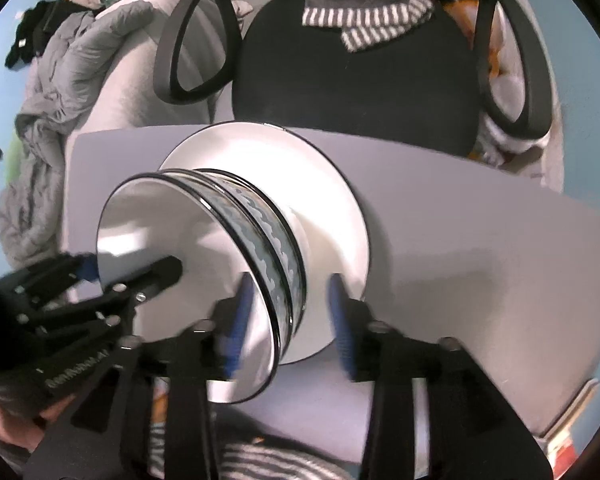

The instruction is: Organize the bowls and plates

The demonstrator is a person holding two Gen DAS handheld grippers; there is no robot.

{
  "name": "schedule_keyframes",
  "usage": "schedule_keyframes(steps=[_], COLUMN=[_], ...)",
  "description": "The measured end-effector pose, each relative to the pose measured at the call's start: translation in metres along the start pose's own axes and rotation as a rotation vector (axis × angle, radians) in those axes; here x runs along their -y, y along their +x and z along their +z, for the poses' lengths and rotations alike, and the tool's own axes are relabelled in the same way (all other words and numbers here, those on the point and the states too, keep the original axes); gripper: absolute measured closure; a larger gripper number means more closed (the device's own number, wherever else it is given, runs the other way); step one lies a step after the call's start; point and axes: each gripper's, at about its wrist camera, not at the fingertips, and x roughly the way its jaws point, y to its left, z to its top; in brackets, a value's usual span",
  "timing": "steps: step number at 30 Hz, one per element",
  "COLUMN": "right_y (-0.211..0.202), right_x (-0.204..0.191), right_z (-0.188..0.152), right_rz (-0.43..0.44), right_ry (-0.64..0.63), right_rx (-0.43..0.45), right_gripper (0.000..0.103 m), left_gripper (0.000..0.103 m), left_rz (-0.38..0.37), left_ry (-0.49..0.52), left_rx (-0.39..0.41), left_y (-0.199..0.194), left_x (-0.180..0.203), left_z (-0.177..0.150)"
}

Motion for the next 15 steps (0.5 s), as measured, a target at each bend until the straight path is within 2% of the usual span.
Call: schedule_keyframes(steps=[1, 2, 3, 5, 6, 10, 13, 15], right_y=[-0.003, -0.005, -0.008, -0.016, -0.019, -0.042, -0.061, -0.073], right_x=[-0.001, -0.002, -0.002, -0.003, -0.003, -0.007, -0.010, -0.012], right_z=[-0.002, -0.003, -0.004, -0.008, -0.010, -0.019, -0.025, -0.029], right_rz=[-0.020, -0.036, -0.050, -0.075, -0.081, -0.130, -0.154, -0.160], right_ry=[-0.007, -0.012, -0.016, -0.020, -0.019, -0.025, -0.018, -0.015], right_rx=[0.020, 0.035, 0.046, 0.071, 0.081, 0.143, 0.192, 0.221], right_gripper=[0.047, 0.046, 0.046, 0.045, 0.045, 0.044, 0.038, 0.038], left_gripper=[0.051, 0.050, 0.049, 0.039, 0.039, 0.038, 0.038, 0.038], left_rz=[0.003, 0.007, 0.009, 0.012, 0.011, 0.007, -0.004, 0.004], left_ry=[-0.004, -0.008, -0.012, -0.018, -0.018, -0.027, -0.025, -0.010], left_rx=[0.004, 0.007, 0.011, 0.025, 0.036, 0.045, 0.076, 0.101], left_y=[-0.002, -0.004, -0.005, -0.011, -0.015, -0.026, -0.040, -0.051], left_x=[-0.002, -0.004, -0.006, -0.009, -0.011, -0.017, -0.020, -0.019], left_z=[-0.001, -0.002, -0.003, -0.007, -0.010, -0.019, -0.028, -0.034])
